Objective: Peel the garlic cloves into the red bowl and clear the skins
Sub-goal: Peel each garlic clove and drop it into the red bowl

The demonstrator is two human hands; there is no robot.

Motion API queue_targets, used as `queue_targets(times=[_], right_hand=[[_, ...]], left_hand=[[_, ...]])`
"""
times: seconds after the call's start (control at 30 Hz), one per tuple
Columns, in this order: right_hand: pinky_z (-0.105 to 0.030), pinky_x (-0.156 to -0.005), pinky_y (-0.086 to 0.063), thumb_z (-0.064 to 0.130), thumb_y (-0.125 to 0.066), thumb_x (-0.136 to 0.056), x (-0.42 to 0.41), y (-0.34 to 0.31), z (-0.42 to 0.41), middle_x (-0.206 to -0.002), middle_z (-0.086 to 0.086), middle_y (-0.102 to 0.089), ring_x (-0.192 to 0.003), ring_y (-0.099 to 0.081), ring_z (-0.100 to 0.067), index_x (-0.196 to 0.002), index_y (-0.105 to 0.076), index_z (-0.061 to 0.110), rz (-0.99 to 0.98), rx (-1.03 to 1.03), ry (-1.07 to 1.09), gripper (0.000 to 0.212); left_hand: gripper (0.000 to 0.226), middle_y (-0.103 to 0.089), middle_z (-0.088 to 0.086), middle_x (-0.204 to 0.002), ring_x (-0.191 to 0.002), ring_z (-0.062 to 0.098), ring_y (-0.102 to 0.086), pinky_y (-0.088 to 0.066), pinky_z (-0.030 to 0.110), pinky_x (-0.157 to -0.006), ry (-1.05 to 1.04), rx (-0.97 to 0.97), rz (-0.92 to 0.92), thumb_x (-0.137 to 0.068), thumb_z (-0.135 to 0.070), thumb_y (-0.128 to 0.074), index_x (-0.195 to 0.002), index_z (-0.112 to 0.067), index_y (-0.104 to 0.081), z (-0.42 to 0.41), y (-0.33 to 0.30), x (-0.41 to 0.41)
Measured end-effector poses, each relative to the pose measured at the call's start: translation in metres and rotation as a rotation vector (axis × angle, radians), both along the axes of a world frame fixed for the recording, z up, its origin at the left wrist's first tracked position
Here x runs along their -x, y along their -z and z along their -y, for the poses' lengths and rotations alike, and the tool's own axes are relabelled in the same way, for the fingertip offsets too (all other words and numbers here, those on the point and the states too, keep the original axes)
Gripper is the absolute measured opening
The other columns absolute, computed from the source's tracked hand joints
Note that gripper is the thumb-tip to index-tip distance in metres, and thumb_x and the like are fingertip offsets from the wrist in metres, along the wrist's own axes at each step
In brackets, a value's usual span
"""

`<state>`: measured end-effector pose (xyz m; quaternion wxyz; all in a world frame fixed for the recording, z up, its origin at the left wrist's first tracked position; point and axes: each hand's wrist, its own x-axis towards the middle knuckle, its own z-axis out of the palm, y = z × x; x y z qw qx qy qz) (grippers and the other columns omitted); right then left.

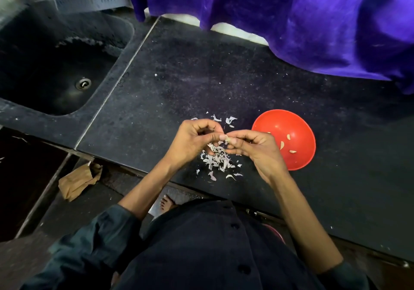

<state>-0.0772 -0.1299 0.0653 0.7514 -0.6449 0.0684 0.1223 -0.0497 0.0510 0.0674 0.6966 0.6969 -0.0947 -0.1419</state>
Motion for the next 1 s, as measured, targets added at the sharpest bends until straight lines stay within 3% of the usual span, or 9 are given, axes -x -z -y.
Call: queue_targets(times=[0.2,0.33,0.43,0.5,0.77,1.0], right_hand=[[-0.032,-0.076,-0.057,0.002,-0.063,-0.086,0.004,0.002,-0.007,-0.099,-0.013,-0.074,-0.078,-0.069,-0.015,-0.103,-0.069,-0.005,-0.013,-0.037,0.076,0.019],[-0.029,-0.075,-0.058,0.001,-0.062,-0.086,0.006,0.001,-0.012,-0.100,-0.018,-0.071,-0.075,-0.066,-0.014,-0.105,-0.067,-0.007,-0.060,-0.096,0.152,0.021],[-0.026,-0.072,-0.057,-0.001,-0.060,-0.087,0.007,-0.001,-0.017,-0.094,-0.016,-0.069,-0.074,-0.065,-0.014,-0.104,-0.067,-0.006,-0.120,-0.195,0.228,0.018],[-0.026,-0.071,-0.057,-0.002,-0.059,-0.088,0.008,-0.003,-0.020,-0.090,-0.014,-0.069,-0.074,-0.065,-0.013,-0.103,-0.066,-0.005,-0.167,-0.279,0.265,0.017],[-0.027,-0.075,-0.058,-0.004,-0.052,-0.090,0.009,-0.012,-0.022,-0.088,-0.010,-0.074,-0.082,-0.071,-0.015,-0.100,-0.066,0.000,-0.249,-0.487,0.323,0.017],[-0.026,-0.070,-0.060,-0.002,-0.048,-0.094,0.006,-0.018,-0.017,-0.075,-0.006,-0.071,-0.068,-0.070,-0.013,-0.097,-0.063,0.004,-0.400,-0.681,0.411,0.016]], left_hand=[[0.003,-0.060,-0.001,-0.080,-0.061,0.012,-0.063,-0.057,0.033,-0.047,-0.129,-0.166,0.187,-0.086,-0.004,-0.069,-0.084,-0.002,-0.068,0.009,0.002,0.005],[0.004,-0.060,-0.001,-0.082,-0.068,0.022,-0.064,-0.057,0.042,-0.055,-0.172,-0.302,0.344,-0.090,-0.010,-0.065,-0.086,-0.010,-0.066,0.014,0.010,0.008],[0.009,-0.058,-0.009,-0.084,-0.073,0.014,-0.059,-0.052,0.041,-0.066,-0.228,-0.454,0.479,-0.091,-0.009,-0.062,-0.089,-0.017,-0.062,0.019,0.015,0.010],[0.013,-0.058,-0.010,-0.088,-0.074,0.012,-0.057,-0.051,0.040,-0.066,-0.252,-0.502,0.524,-0.090,-0.006,-0.061,-0.092,-0.019,-0.060,0.022,0.016,0.011],[0.022,-0.061,-0.009,-0.098,-0.077,0.013,-0.059,-0.052,0.041,-0.062,-0.212,-0.515,0.611,-0.091,-0.004,-0.058,-0.098,-0.024,-0.053,0.026,0.014,0.019],[0.009,-0.065,-0.009,-0.091,-0.072,0.014,-0.062,-0.054,0.040,-0.064,-0.236,-0.363,0.448,-0.094,-0.015,-0.059,-0.095,-0.024,-0.056,0.024,0.012,0.024]])
